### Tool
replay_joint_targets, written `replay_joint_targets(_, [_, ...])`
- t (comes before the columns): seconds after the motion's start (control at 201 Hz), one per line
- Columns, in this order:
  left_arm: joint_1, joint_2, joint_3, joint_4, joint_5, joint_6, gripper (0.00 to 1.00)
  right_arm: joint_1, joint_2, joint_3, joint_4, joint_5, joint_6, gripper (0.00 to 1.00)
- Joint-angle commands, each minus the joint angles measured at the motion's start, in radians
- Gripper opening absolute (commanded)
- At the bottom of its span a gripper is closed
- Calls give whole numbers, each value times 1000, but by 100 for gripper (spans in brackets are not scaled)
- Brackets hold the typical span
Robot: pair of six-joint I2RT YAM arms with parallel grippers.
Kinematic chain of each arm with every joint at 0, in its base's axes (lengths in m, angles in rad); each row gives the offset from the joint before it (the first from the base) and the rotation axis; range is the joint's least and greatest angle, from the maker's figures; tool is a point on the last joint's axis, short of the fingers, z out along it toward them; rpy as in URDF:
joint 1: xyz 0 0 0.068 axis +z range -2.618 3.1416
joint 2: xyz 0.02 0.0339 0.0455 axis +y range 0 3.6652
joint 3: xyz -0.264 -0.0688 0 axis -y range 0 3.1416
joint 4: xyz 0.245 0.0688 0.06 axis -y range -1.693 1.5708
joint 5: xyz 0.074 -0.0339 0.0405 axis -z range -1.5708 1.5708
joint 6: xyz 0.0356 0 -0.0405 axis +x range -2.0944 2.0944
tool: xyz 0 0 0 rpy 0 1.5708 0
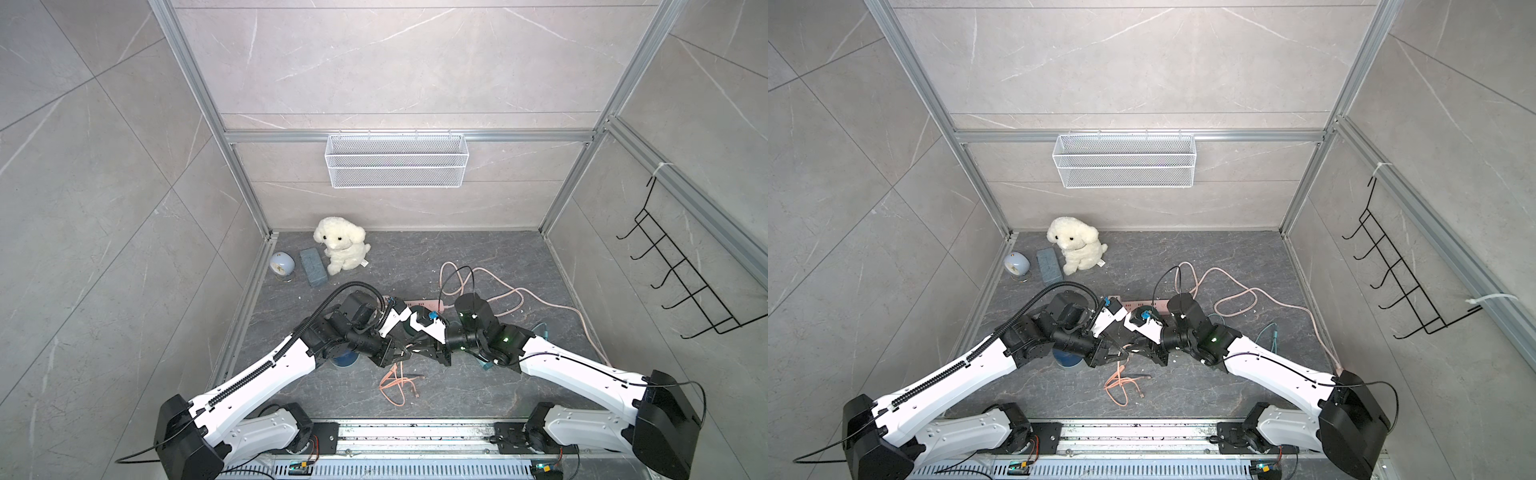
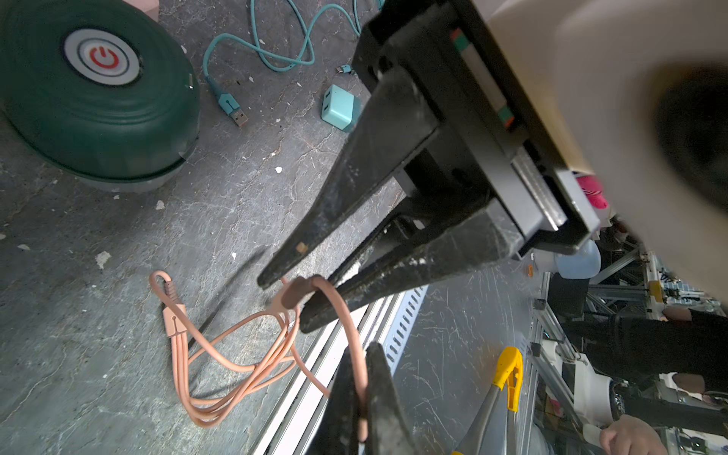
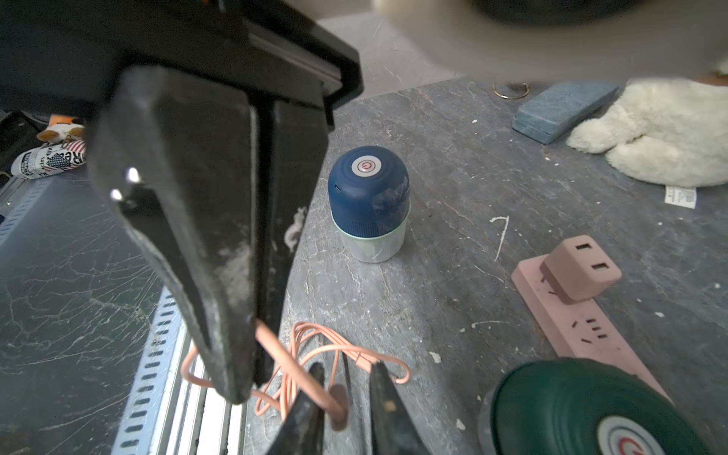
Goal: Charge the cordless meat grinders
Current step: Pick up the charging cable from the center of the board.
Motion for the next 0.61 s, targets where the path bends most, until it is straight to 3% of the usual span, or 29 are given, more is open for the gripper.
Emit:
replay_joint_targets(0.0, [7,-15,53,-7,16,17,0,-2,22,52,-47,-40,22,11])
replay_joint_targets(0.1, [7,-14,63,-6,8,22,0,-7,23,72,-65,-51,49,9])
replay_joint_targets(0.139, [7,-17,65,-6,-4,23,4,-10,18,76,-71,-58,53,8])
replay_joint_targets(0.189, [7,-22,73,-10,-40,23,17,-22,13,79,-68,-72,70,8])
replay_joint_targets(0.264, [7,-39,81,-8,-84,20,46,-46,3,83,-57,-107,100,8])
replay_joint_targets(0.363, [7,-81,79,17,-133,19,69,-67,-29,60,20,-117,126,7])
replay_joint_targets(0.483, [10,-131,79,46,-151,33,77,-96,-68,27,133,-154,170,7])
replay_joint_targets(0.602, [23,-176,81,22,-226,61,79,-156,-49,33,263,-284,308,7])
